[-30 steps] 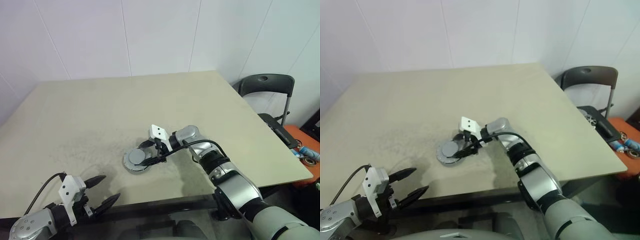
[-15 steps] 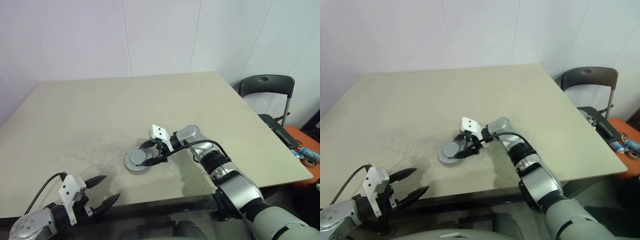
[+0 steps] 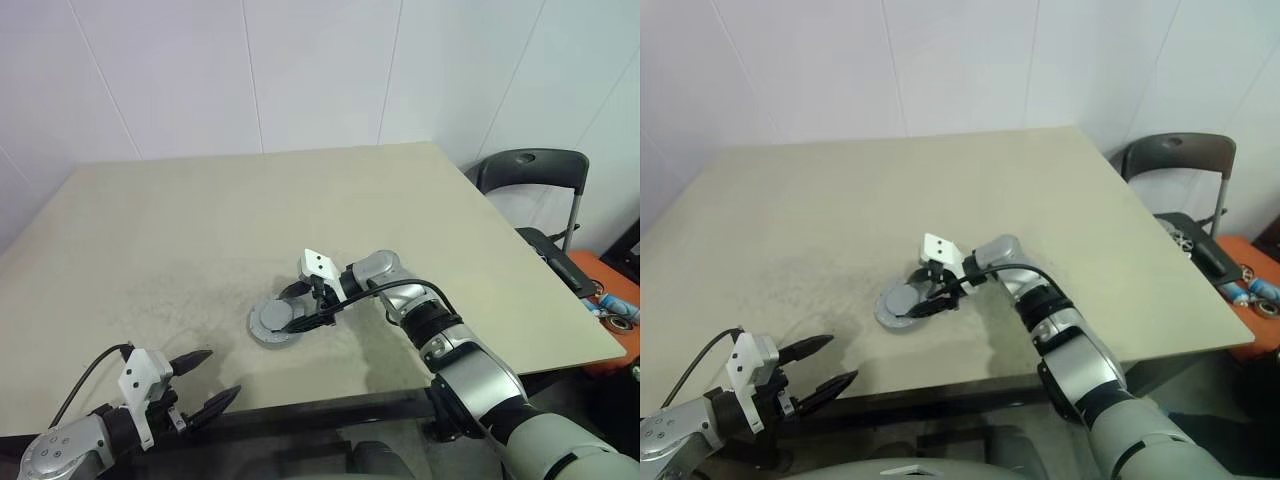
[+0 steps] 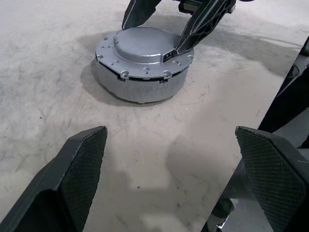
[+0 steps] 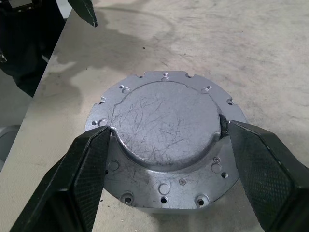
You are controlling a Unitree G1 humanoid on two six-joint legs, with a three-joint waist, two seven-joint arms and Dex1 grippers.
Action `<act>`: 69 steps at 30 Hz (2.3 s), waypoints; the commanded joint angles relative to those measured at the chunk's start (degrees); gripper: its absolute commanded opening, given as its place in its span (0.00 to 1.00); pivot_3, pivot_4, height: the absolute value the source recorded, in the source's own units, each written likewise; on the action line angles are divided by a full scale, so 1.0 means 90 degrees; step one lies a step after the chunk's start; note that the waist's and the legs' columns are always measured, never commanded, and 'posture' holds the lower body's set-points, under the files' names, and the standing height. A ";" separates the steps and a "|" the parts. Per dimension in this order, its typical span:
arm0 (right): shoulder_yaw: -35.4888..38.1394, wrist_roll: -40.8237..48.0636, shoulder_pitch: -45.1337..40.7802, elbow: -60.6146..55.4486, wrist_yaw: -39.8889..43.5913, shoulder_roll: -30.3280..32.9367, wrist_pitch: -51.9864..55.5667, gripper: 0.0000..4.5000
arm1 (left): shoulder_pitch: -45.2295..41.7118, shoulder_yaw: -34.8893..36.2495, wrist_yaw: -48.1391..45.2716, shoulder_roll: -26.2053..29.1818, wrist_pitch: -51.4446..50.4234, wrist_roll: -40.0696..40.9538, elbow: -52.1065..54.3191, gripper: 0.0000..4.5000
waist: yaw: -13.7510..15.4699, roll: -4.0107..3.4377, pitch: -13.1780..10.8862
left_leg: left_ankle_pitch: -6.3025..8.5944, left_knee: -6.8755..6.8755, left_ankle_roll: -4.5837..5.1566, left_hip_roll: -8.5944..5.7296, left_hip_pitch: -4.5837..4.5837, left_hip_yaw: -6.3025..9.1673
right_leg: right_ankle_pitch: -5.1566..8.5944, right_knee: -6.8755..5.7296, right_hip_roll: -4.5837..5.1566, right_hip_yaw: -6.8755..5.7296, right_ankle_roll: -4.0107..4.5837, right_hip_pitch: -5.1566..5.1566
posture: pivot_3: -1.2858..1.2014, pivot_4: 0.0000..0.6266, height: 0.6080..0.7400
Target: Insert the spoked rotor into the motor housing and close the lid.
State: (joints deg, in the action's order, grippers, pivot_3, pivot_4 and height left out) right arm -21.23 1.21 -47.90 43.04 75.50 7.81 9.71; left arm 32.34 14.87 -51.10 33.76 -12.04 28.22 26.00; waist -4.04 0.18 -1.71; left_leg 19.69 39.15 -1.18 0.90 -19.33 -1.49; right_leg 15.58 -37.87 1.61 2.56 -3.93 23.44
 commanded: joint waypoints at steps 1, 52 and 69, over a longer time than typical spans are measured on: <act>0.0200 0.0144 -0.0072 -0.0121 -0.0037 -0.0020 0.0068 0.79 | -0.0020 0.0068 -0.0015 0.0036 0.0035 0.0092 0.0223 1.00 | 0.0000 -0.0001 -0.0001 | 0.0000 0.0000 0.0000 0.0000 -0.0001 0.0000 | 0.0000 0.0000 0.0000 0.0000 0.0000 0.0000 | 0.52 0.00 1.00; 0.0207 -0.0003 0.0106 -0.0005 -0.0180 0.0069 -0.0229 0.79 | -0.0194 0.0037 -0.0043 0.0059 0.0021 0.0044 0.0135 1.00 | 0.0004 -0.0007 -0.0018 | 0.0002 -0.0018 0.0002 0.0000 -0.0011 0.0002 | 0.0001 0.0025 0.0006 -0.0002 0.0003 0.0005 | 0.52 0.00 1.00; 0.0104 -0.0124 0.0158 -0.0059 -0.0019 0.0232 -0.0409 0.79 | -0.0215 0.0033 -0.0056 0.0064 0.0011 0.0045 0.0126 1.00 | 0.0007 -0.0007 -0.0018 | 0.0002 -0.0019 0.0002 0.0000 -0.0011 0.0003 | 0.0001 0.0029 0.0007 -0.0003 0.0003 0.0003 | 0.52 0.00 1.00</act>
State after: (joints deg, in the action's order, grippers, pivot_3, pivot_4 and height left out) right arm -19.92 1.05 -46.18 42.44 75.15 8.74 6.27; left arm 30.73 14.78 -51.26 33.77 -12.36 28.20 25.99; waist -3.97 0.12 -1.87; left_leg 19.71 38.97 -1.16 0.90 -19.43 -1.47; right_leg 15.59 -37.61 1.68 2.53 -3.90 23.47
